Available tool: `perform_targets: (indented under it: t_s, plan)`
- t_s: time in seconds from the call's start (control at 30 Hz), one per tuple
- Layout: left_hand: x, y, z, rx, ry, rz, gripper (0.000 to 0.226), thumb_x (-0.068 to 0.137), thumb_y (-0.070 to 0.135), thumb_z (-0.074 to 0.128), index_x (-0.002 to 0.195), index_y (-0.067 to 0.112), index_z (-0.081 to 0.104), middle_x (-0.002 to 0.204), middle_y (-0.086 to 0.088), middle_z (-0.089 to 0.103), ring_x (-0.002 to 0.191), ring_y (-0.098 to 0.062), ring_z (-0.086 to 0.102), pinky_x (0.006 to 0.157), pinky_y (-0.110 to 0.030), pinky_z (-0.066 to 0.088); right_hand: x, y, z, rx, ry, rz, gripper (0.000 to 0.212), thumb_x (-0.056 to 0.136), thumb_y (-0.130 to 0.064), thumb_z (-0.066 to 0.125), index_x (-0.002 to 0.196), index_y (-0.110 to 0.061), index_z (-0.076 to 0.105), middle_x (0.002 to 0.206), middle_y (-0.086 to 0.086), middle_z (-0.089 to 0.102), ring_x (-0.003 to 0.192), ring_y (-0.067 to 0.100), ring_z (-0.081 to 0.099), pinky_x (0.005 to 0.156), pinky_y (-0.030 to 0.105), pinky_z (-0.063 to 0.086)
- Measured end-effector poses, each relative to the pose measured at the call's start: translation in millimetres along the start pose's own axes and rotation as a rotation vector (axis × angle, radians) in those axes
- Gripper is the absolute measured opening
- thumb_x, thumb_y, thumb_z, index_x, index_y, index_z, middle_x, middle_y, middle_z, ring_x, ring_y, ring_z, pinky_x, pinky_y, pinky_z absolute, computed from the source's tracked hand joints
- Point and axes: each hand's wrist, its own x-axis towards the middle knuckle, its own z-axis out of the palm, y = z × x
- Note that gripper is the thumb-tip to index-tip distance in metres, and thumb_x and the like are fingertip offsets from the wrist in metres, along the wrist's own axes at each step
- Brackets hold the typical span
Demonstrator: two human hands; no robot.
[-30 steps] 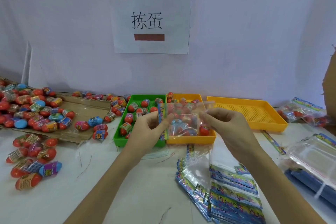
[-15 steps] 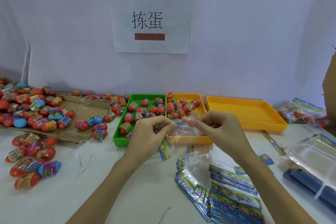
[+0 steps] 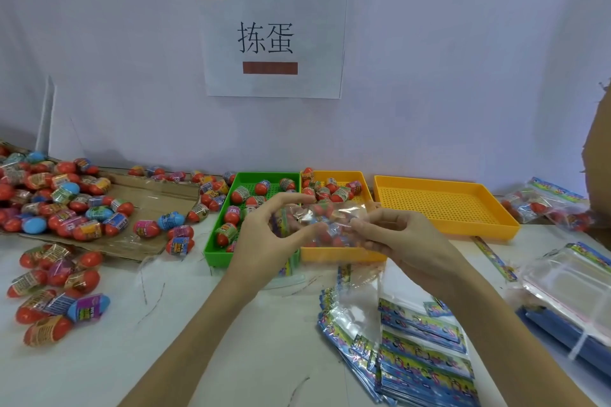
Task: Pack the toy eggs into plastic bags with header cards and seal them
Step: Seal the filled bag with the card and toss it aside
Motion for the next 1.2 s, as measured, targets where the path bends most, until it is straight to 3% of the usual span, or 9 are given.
perform_targets:
  t_s: [0.07, 0.17, 0.33, 0.4, 0.53, 0.67, 0.87, 1.03, 1.2]
  plan:
    - [1.2, -1.4, -2.3, -0.080, -0.064, -0.052, 0.051, 0.073, 0.040, 0.089, 0.119, 0.045, 0.068, 0.092, 0.005, 0.078, 0.092, -0.015, 0.074, 0.085, -0.031, 0.058, 0.7, -1.4, -2.2, 0.034, 0.000, -0.025, 0.032, 0.072, -0.032, 0.087, 0.090, -0.006, 0.081, 0.104, 0.021, 0.076, 0.103, 0.037, 0.071, 0.096, 0.041, 0.058]
    - [0.8, -0.3, -3.4, -0.030, -0.037, 0.000, 0.047, 0.079, 0.025, 0.089, 0.119, 0.037, 0.067, 0.078, 0.016, 0.076, 0.071, 0.001, 0.071, 0.074, -0.017, 0.055, -0.4, -3.3, -5.8, -0.067, -0.051, -0.090, 0.034, 0.079, -0.031, 0.086, 0.093, -0.002, 0.076, 0.106, 0.017, 0.077, 0.107, 0.035, 0.070, 0.104, 0.043, 0.053]
    - [-1.9, 0.9, -2.8, 0.115, 0.001, 0.101, 0.039, 0.083, 0.026, 0.087, 0.115, 0.042, 0.071, 0.073, -0.001, 0.075, 0.069, -0.023, 0.074, 0.076, -0.046, 0.060, -3.0, -1.8, 2.0, -0.135, -0.163, -0.220, 0.023, 0.088, -0.023, 0.079, 0.095, -0.002, 0.073, 0.108, 0.011, 0.077, 0.109, 0.026, 0.072, 0.099, 0.030, 0.055]
    - [-3.5, 1.9, -1.8, 0.124, -0.006, 0.156, 0.037, 0.083, 0.026, 0.085, 0.115, 0.039, 0.071, 0.077, 0.010, 0.076, 0.072, -0.011, 0.075, 0.077, -0.039, 0.061, -1.9, -0.5, 4.7, -0.112, -0.143, -0.236, 0.021, 0.089, -0.023, 0.078, 0.097, -0.004, 0.074, 0.107, 0.012, 0.077, 0.104, 0.027, 0.074, 0.092, 0.029, 0.058]
    - [-3.1, 1.3, -2.3, 0.183, 0.017, 0.192, 0.045, 0.082, 0.034, 0.083, 0.125, 0.030, 0.069, 0.084, 0.007, 0.076, 0.074, -0.018, 0.071, 0.072, -0.031, 0.059, -0.8, 1.6, 6.7, -0.048, -0.134, -0.191, 0.030, 0.085, -0.035, 0.082, 0.105, -0.013, 0.079, 0.104, 0.015, 0.078, 0.099, 0.031, 0.074, 0.085, 0.030, 0.059]
    - [-4.4, 4.5, 0.3, 0.189, 0.027, 0.248, 0.050, 0.081, 0.031, 0.085, 0.128, 0.025, 0.068, 0.091, 0.023, 0.073, 0.075, 0.001, 0.067, 0.072, -0.008, 0.047, 3.4, 7.3, 6.0, 0.003, -0.162, -0.076, 0.038, 0.083, -0.041, 0.085, 0.106, -0.011, 0.081, 0.112, 0.016, 0.077, 0.117, 0.025, 0.070, 0.107, 0.036, 0.052]
    - [-3.5, 6.5, -1.6, 0.089, 0.000, 0.218, 0.055, 0.080, 0.037, 0.086, 0.131, 0.035, 0.065, 0.095, 0.023, 0.071, 0.077, -0.001, 0.065, 0.070, -0.010, 0.049, 1.3, 4.2, 5.8, 0.063, -0.300, -0.045, 0.031, 0.096, -0.030, 0.074, 0.118, -0.009, 0.077, 0.125, 0.015, 0.073, 0.125, 0.028, 0.066, 0.107, 0.030, 0.051]
    - [1.0, 6.0, -10.7, 0.137, -0.004, 0.190, 0.066, 0.076, 0.041, 0.087, 0.137, 0.033, 0.063, 0.108, 0.023, 0.067, 0.082, -0.006, 0.063, 0.069, -0.023, 0.057, -2.5, 0.5, 7.8, -0.021, -0.287, -0.113, 0.029, 0.099, -0.032, 0.068, 0.120, -0.015, 0.075, 0.127, 0.009, 0.072, 0.126, 0.023, 0.065, 0.112, 0.041, 0.045]
    - [-0.6, 1.2, -10.4, 0.666, -0.016, 0.509, 0.081, 0.077, 0.060, 0.081, 0.146, 0.026, 0.057, 0.153, 0.000, 0.045, 0.142, -0.019, 0.039, 0.120, -0.031, 0.028, -5.0, -1.0, 21.8, -0.427, -0.173, -0.310, 0.023, 0.101, -0.031, 0.064, 0.121, -0.028, 0.076, 0.130, -0.021, 0.069, 0.125, -0.004, 0.059, 0.100, 0.015, 0.049]
